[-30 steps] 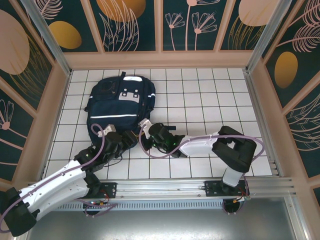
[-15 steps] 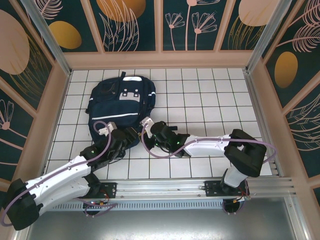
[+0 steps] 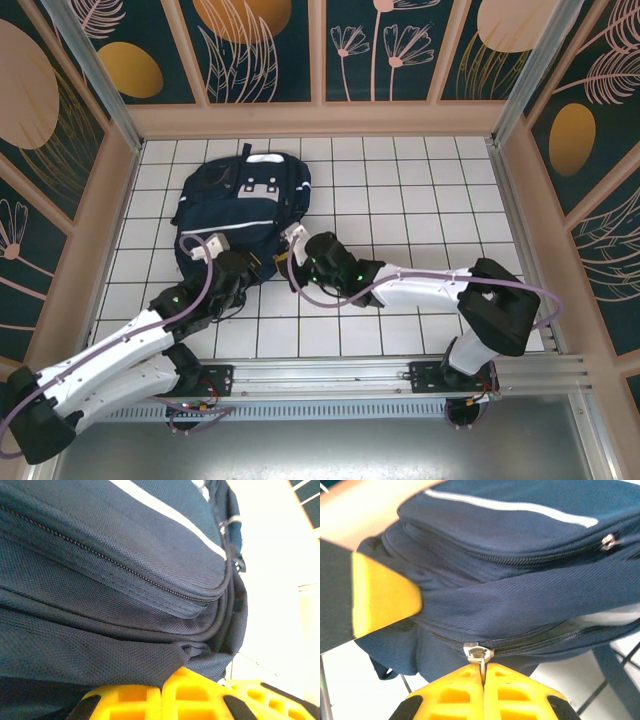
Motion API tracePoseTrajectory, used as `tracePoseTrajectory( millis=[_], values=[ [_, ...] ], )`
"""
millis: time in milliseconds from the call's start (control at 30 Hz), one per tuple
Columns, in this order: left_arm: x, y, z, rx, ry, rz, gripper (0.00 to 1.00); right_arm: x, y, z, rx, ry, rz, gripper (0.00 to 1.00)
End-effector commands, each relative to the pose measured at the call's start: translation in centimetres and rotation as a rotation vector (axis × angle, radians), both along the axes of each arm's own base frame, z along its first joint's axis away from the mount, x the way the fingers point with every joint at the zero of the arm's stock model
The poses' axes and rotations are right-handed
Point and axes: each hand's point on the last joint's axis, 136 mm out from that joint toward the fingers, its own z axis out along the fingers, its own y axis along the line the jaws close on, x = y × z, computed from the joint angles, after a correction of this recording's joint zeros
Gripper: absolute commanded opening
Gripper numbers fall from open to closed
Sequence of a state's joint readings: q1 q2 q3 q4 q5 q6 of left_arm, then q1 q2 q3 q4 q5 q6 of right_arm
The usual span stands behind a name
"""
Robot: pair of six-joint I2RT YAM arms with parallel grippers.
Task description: Pack the student bag
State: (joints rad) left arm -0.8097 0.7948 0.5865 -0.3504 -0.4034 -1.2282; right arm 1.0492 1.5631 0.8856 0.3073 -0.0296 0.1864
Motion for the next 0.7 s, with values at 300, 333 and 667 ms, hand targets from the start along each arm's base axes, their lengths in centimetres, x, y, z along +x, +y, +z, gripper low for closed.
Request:
tracePoseTrajectory(
  millis=[300, 333, 667],
  values=[
    [1.1, 4.7, 7.8, 0.166, -0.176, 0.137, 0.0, 6.7, -3.8, 4.4, 0.017, -0.012, -0.123, 0.0],
    [1.1, 4.7, 7.8, 0.165, -0.177, 0.139, 0.0, 7.3, -4.7, 3.8, 0.005, -0.004, -0.151, 0.0],
    [1.0, 4.6, 8.1, 0.153, -0.182, 0.127, 0.0, 12.6, -9.4, -0.4, -0.042, 0.053, -0.316, 0.0]
  ],
)
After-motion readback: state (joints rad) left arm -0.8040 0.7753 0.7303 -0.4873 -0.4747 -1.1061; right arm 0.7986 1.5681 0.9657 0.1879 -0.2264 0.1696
